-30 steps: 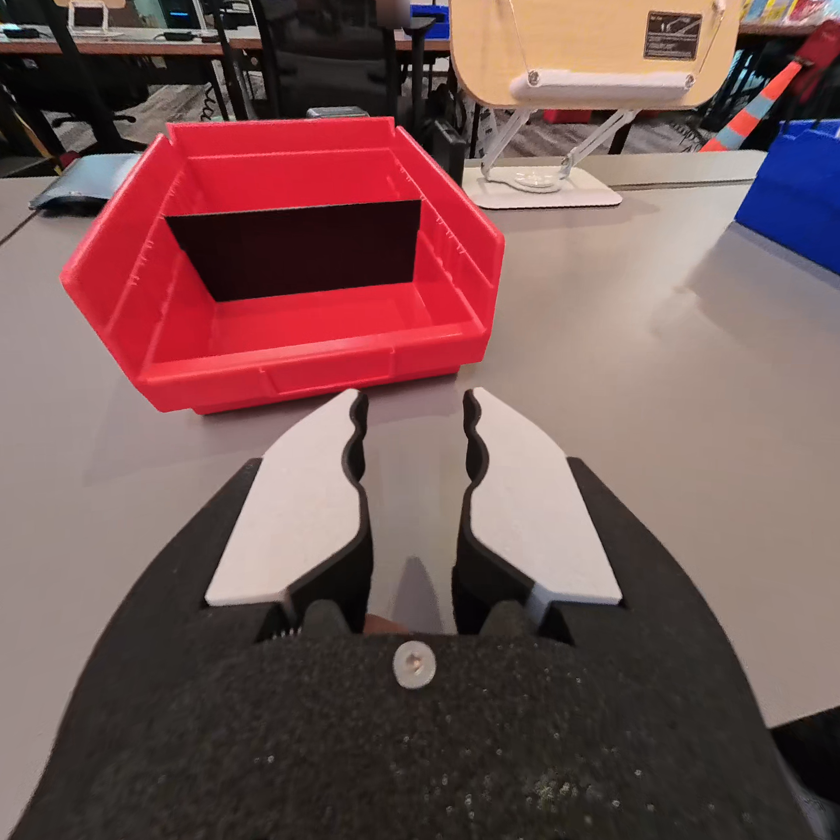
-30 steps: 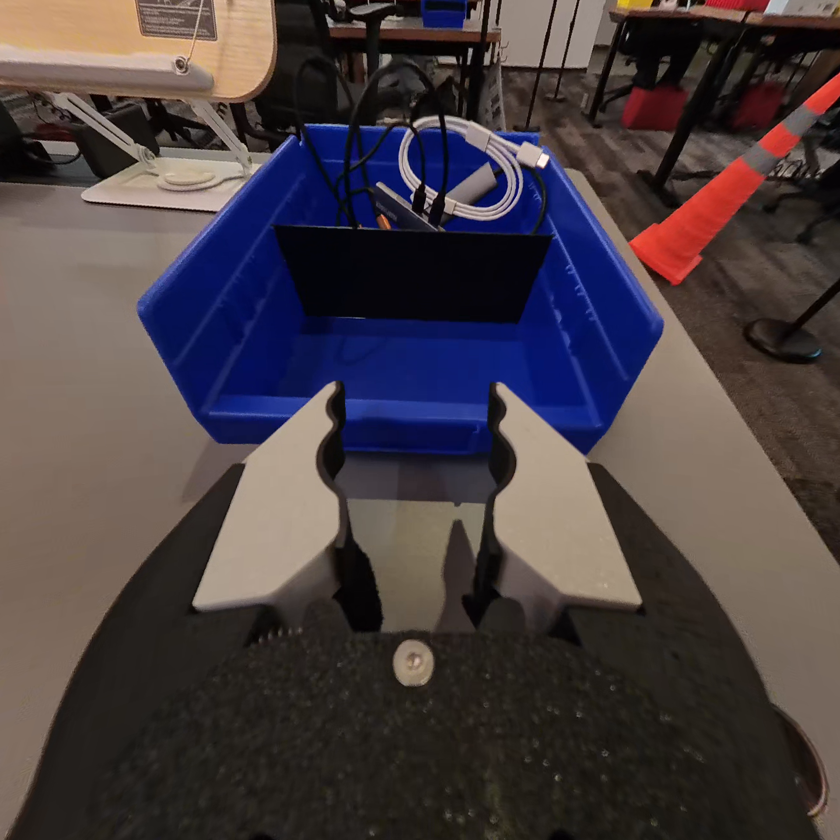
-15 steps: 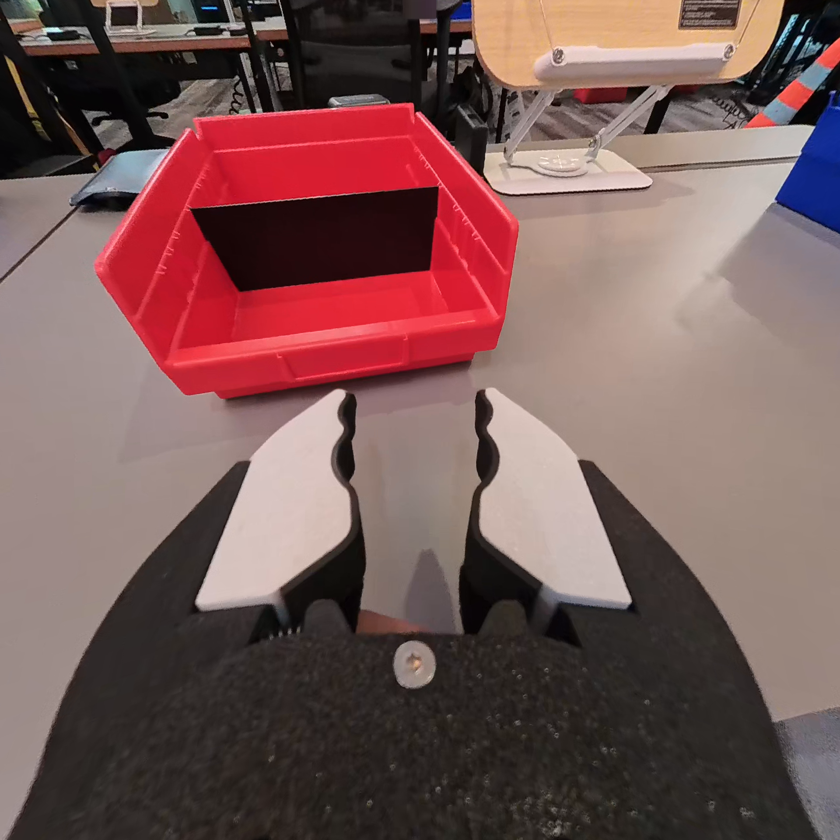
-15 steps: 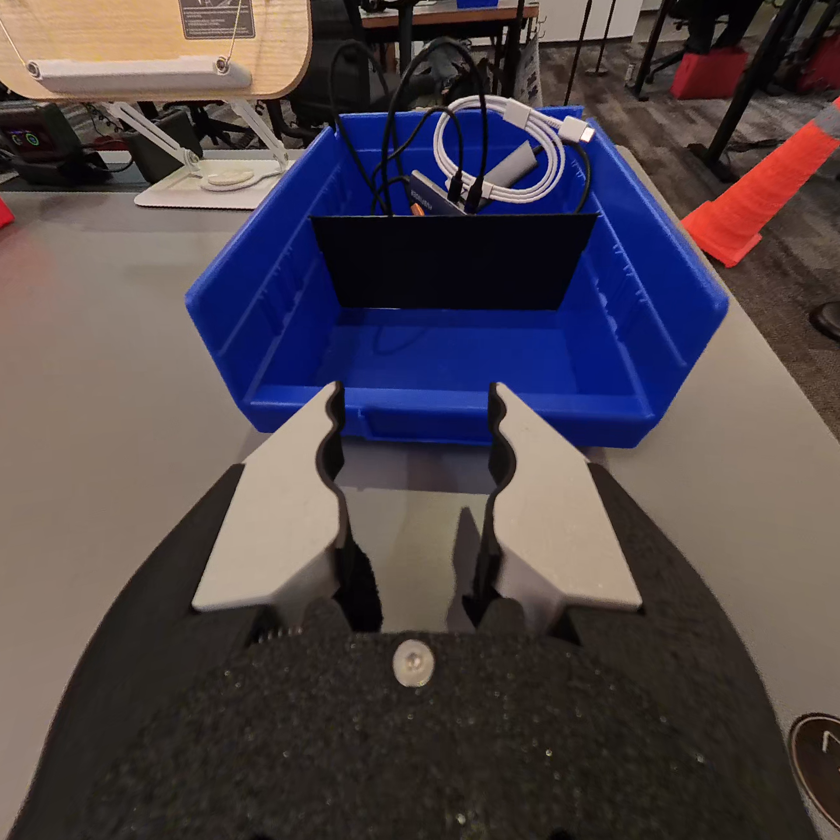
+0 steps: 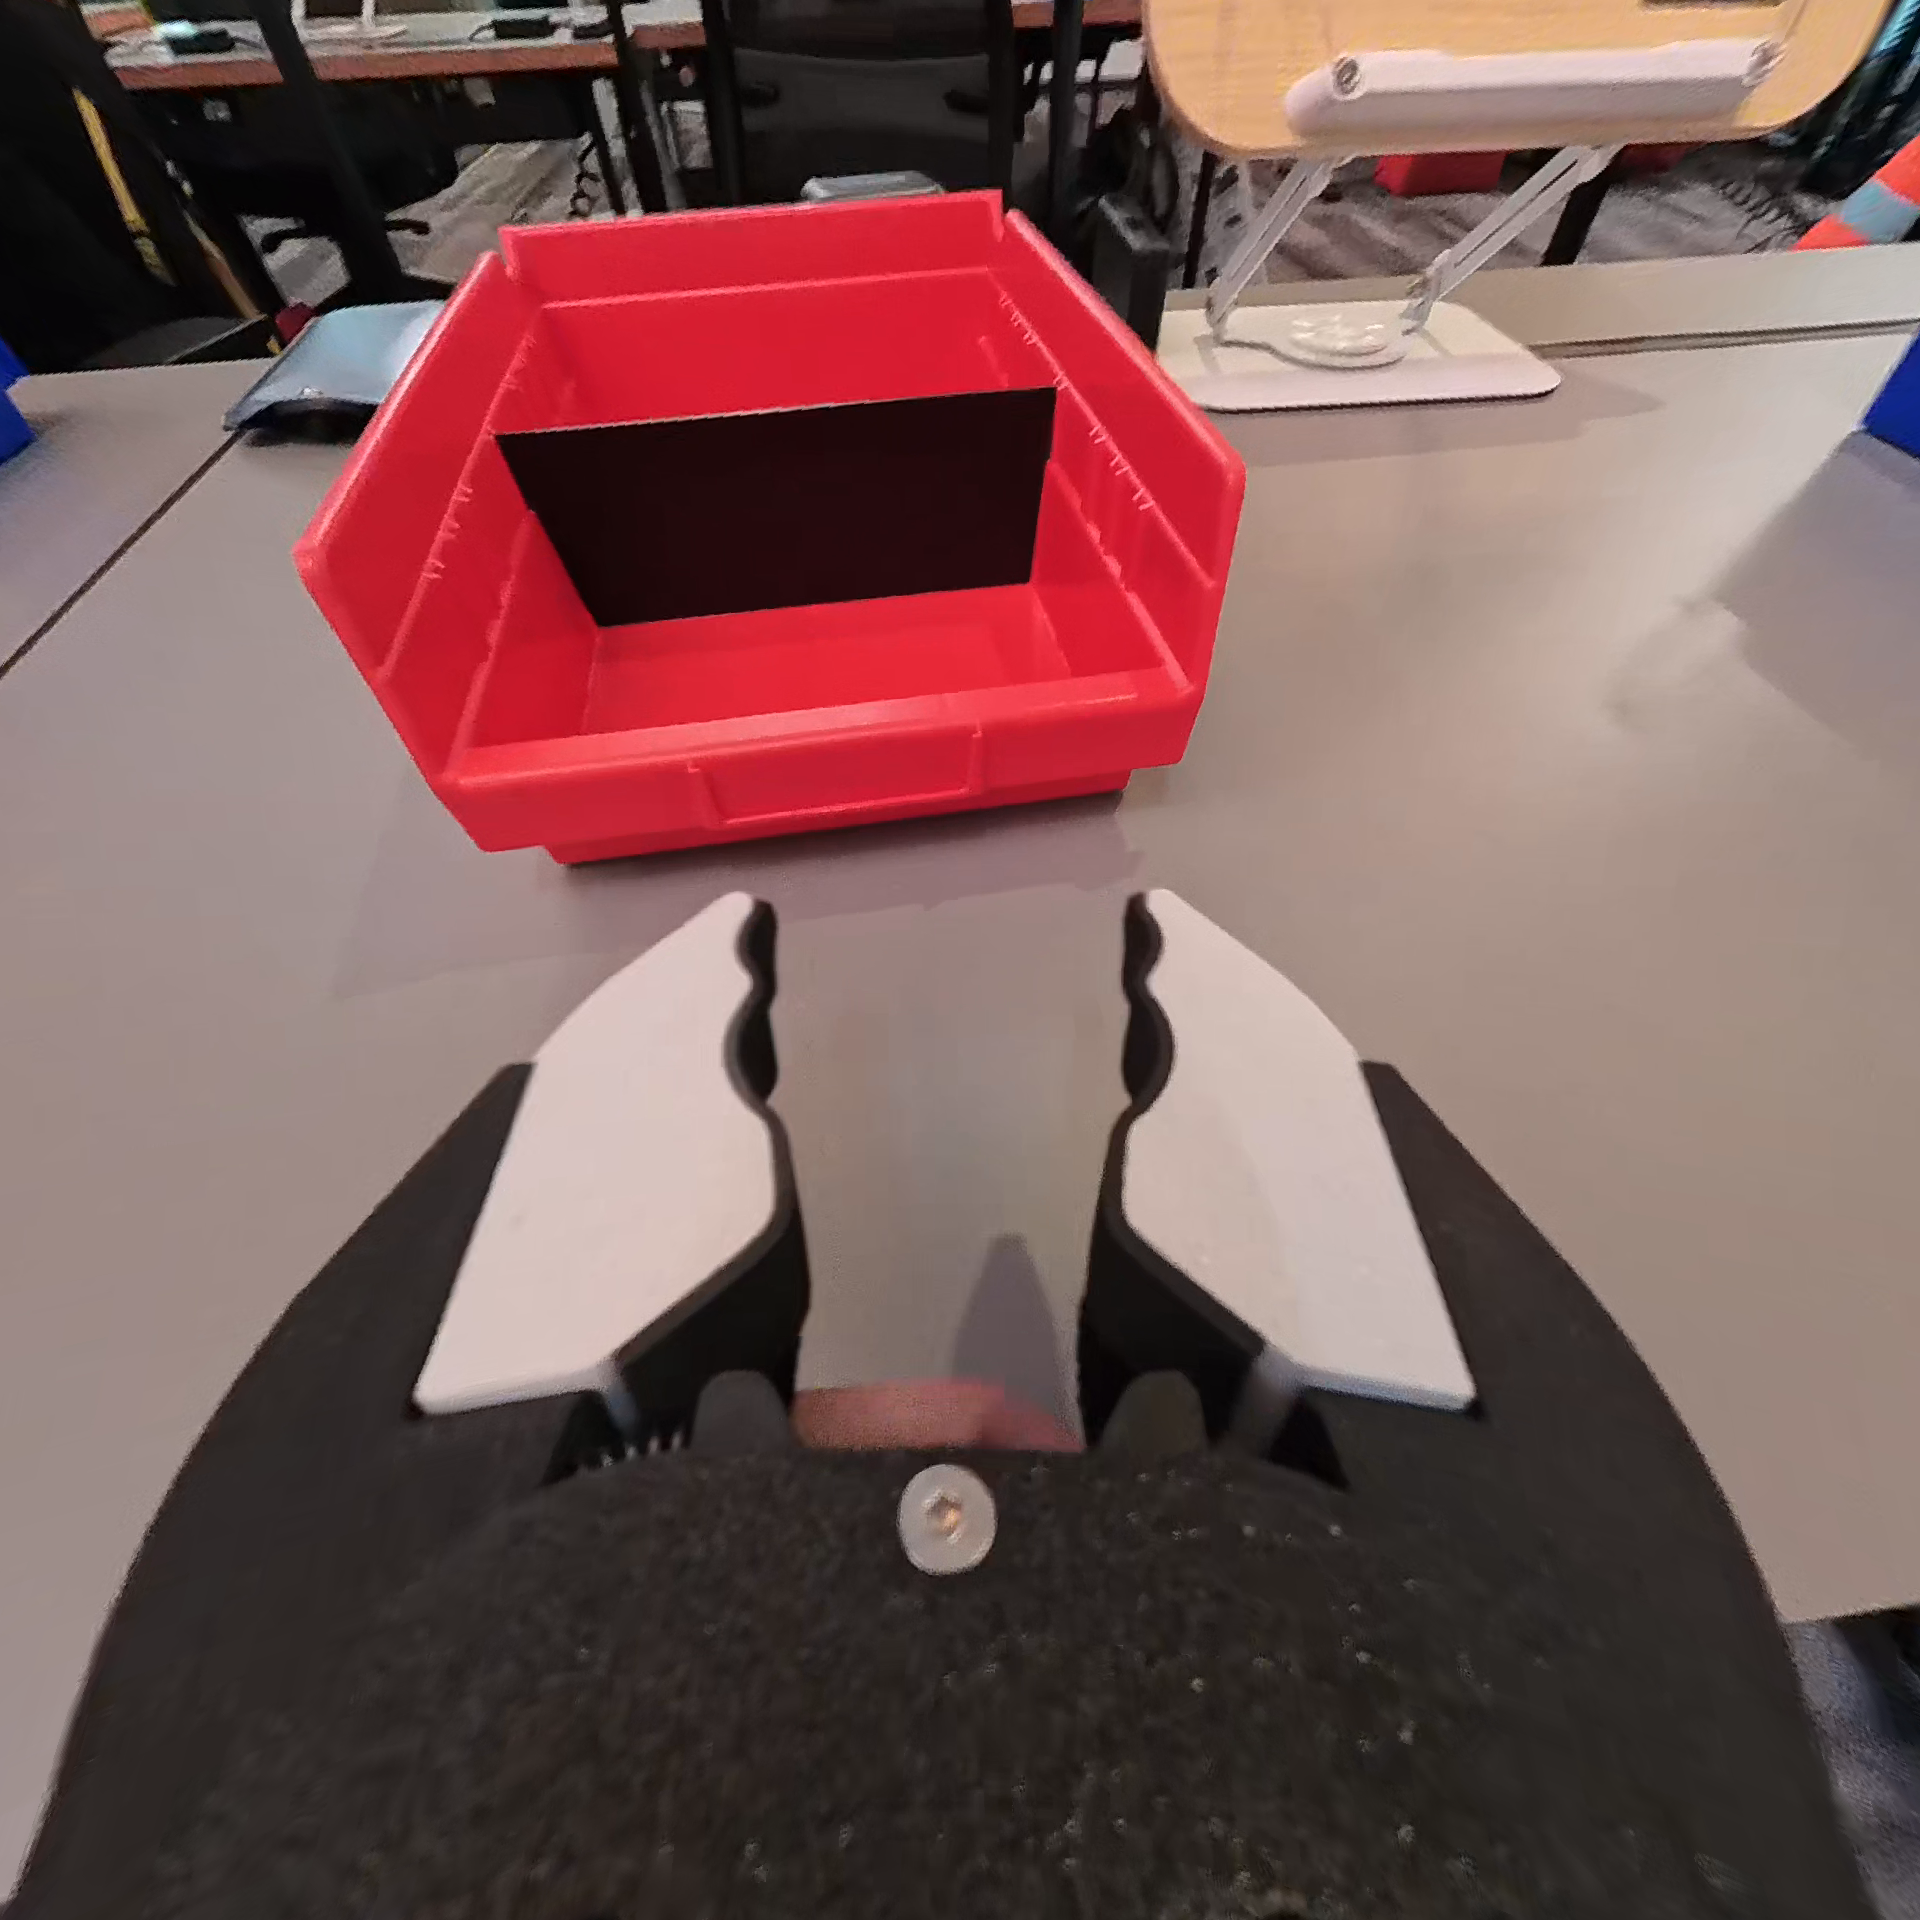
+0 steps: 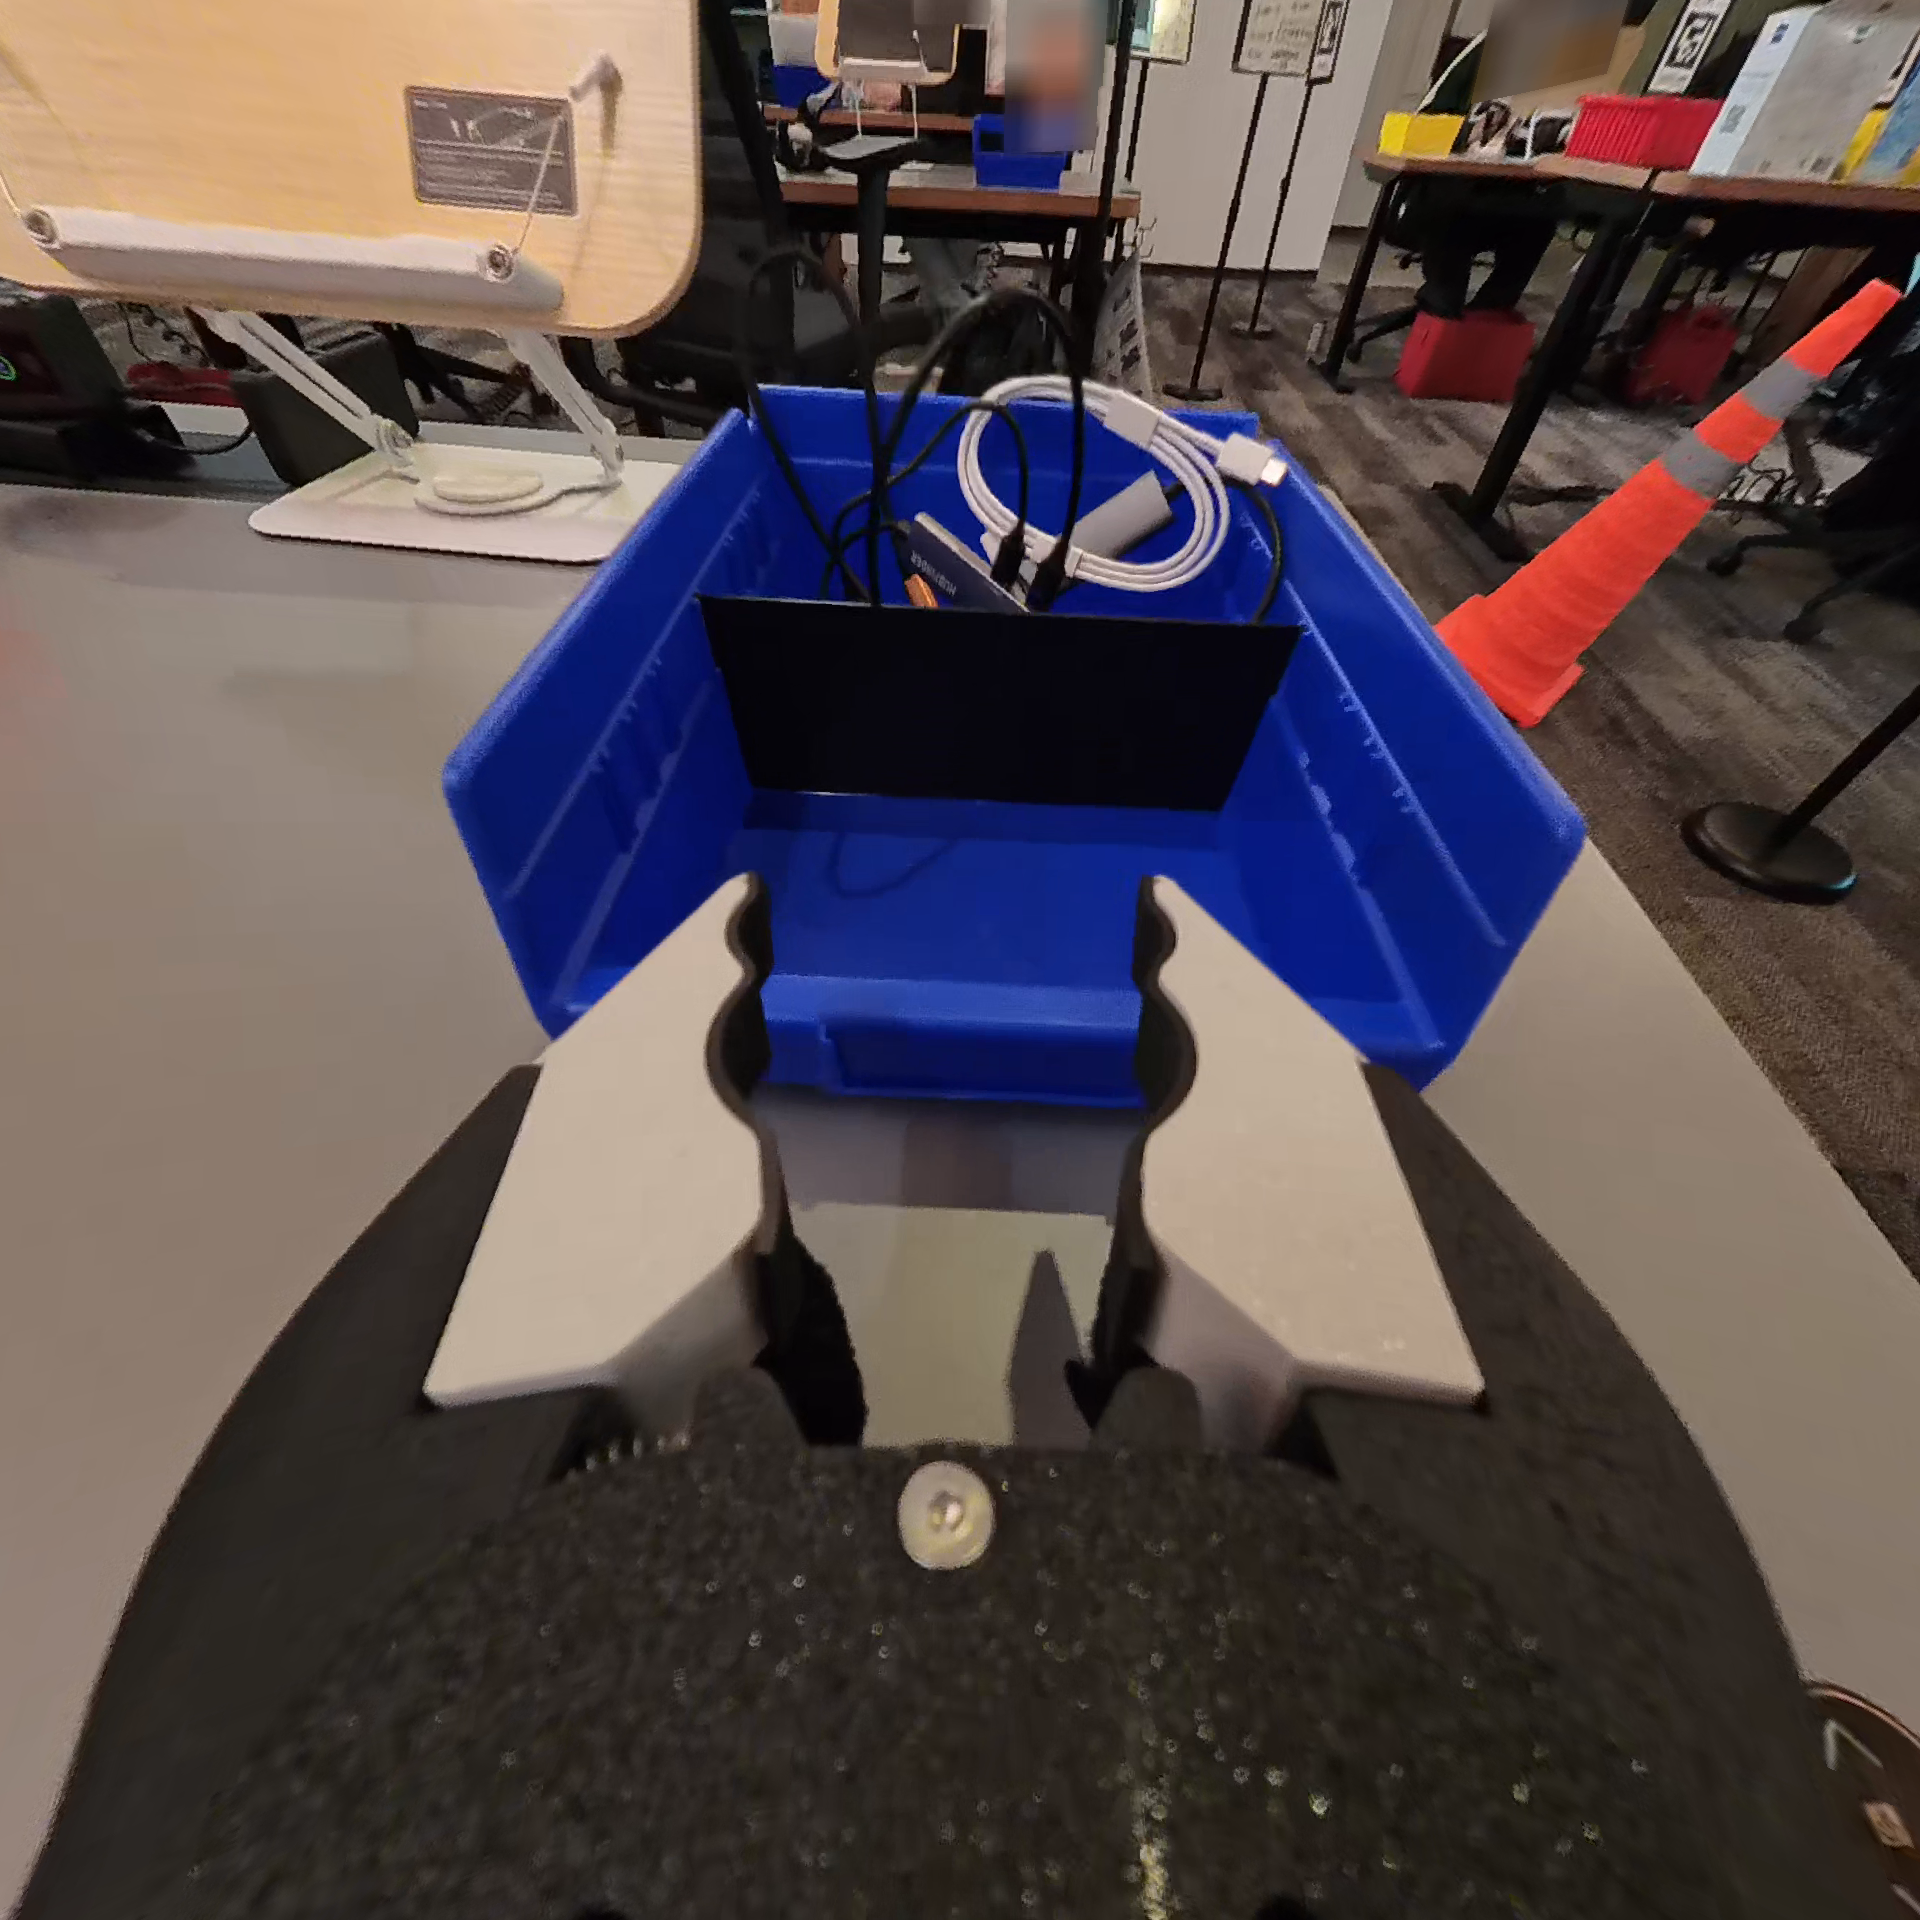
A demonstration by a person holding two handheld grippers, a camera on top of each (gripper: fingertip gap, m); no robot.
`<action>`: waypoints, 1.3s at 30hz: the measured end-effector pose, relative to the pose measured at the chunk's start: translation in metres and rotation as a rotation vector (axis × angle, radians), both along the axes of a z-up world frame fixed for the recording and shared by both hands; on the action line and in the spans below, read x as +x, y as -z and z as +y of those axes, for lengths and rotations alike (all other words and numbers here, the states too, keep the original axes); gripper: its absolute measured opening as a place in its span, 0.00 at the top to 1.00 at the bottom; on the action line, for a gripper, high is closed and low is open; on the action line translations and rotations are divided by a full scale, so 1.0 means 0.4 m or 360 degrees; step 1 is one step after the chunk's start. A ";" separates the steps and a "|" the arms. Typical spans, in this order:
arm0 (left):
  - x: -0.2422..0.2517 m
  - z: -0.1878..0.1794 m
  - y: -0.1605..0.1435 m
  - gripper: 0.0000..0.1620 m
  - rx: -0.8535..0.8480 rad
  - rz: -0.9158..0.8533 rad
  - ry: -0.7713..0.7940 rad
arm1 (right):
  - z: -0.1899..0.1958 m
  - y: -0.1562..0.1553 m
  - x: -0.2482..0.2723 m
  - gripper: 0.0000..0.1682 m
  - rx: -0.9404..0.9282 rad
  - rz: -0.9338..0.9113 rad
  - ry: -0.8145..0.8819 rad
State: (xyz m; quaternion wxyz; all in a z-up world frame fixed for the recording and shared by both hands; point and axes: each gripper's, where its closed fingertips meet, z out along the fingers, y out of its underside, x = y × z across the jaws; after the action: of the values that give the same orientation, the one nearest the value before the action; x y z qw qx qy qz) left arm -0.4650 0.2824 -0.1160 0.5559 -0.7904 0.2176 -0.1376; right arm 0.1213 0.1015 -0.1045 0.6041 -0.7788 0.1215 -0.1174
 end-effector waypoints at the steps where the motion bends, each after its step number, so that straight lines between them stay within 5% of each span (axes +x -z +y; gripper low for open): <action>1: -0.001 0.000 0.010 0.57 -0.0028 0.0034 -0.0008 | 0.005 -0.001 -0.009 0.59 0.0002 0.0009 -0.0013; 14: -0.005 -0.036 0.048 0.41 -0.0140 0.0116 -0.0074 | 0.168 0.026 -0.329 0.52 -0.0099 -0.0040 -0.0424; 20: 0.087 -0.110 -0.006 0.52 0.0017 0.0176 0.0038 | 0.100 -0.040 -0.560 0.61 0.0067 0.0064 -0.1148; 23: 0.251 -0.198 -0.031 0.58 0.0066 0.0062 0.0356 | 0.058 -0.110 -0.546 0.61 0.0258 -0.0040 -0.1001; 29: 0.598 -0.321 -0.081 0.63 0.0063 -0.0150 0.0948 | -0.113 -0.185 -0.221 0.77 0.0533 0.0029 0.0223; 36: 0.936 -0.291 0.001 0.62 -0.0293 -0.0056 0.1026 | -0.106 0.031 -0.192 0.77 -0.0009 0.0241 0.0321; 39: 0.969 -0.247 0.033 0.78 -0.0327 -0.0036 0.0858 | -0.077 0.074 -0.189 0.81 -0.0038 0.0402 0.0341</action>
State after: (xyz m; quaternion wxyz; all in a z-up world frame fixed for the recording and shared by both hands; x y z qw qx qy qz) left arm -0.0774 0.1838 -0.1293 0.4187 -0.7545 0.3987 -0.3105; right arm 0.0456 0.0707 -0.1342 0.5588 -0.7771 0.2774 -0.0836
